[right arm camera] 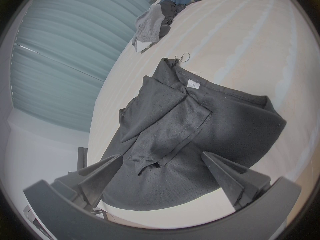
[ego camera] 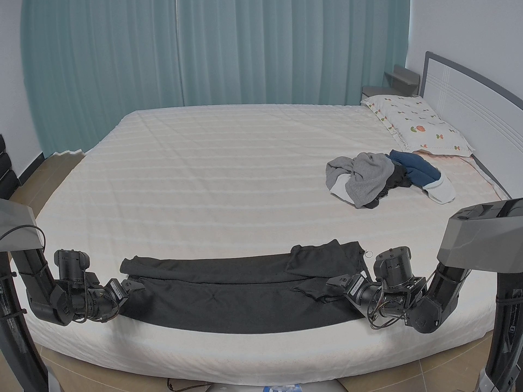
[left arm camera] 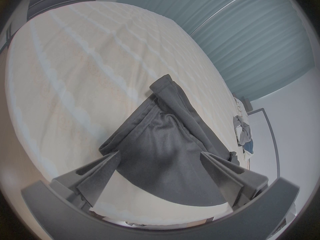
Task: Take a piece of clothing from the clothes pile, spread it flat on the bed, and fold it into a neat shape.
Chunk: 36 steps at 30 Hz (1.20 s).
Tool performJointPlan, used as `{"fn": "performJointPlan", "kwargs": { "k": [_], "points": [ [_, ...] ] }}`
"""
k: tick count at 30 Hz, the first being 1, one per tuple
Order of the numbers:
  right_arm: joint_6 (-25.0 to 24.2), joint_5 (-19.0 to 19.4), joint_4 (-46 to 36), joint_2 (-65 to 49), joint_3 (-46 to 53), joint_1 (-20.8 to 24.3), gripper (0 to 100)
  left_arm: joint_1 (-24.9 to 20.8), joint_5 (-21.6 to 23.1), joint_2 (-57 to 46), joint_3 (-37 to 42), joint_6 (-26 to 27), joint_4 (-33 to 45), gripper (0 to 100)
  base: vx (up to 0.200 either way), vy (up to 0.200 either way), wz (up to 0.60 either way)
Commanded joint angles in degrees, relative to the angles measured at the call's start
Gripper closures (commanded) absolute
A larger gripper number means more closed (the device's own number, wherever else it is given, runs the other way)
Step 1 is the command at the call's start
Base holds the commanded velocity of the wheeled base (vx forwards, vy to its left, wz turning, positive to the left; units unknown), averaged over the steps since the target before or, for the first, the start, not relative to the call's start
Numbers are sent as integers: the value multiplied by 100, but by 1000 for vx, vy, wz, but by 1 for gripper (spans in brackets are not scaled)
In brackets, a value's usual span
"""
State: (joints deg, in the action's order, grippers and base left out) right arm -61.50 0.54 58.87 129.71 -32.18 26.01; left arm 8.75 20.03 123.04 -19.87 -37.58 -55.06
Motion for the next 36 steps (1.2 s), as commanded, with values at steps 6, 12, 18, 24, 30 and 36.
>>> {"fn": "performJointPlan", "kwargs": {
  "k": [6,12,18,24,30,36],
  "points": [
    [-2,-106,-7,151,-350,79,0,4,1,27,-8,5,-4,0,0,0,0],
    [-2,-265,2,309,-482,202,0,4,1,36,-8,23,-4,0,0,0,0],
    [-2,-414,2,424,-579,123,100,4,1,62,-8,49,-4,0,0,0,0],
    [-2,-599,-25,433,-587,114,100,-5,1,62,-8,49,-4,0,0,0,0],
    [-2,-669,-25,415,-526,114,100,-5,1,62,-8,58,-4,0,0,0,0],
    [-2,-660,-25,142,-359,150,100,-5,1,62,-8,58,-4,0,0,0,0]
  ]
}}
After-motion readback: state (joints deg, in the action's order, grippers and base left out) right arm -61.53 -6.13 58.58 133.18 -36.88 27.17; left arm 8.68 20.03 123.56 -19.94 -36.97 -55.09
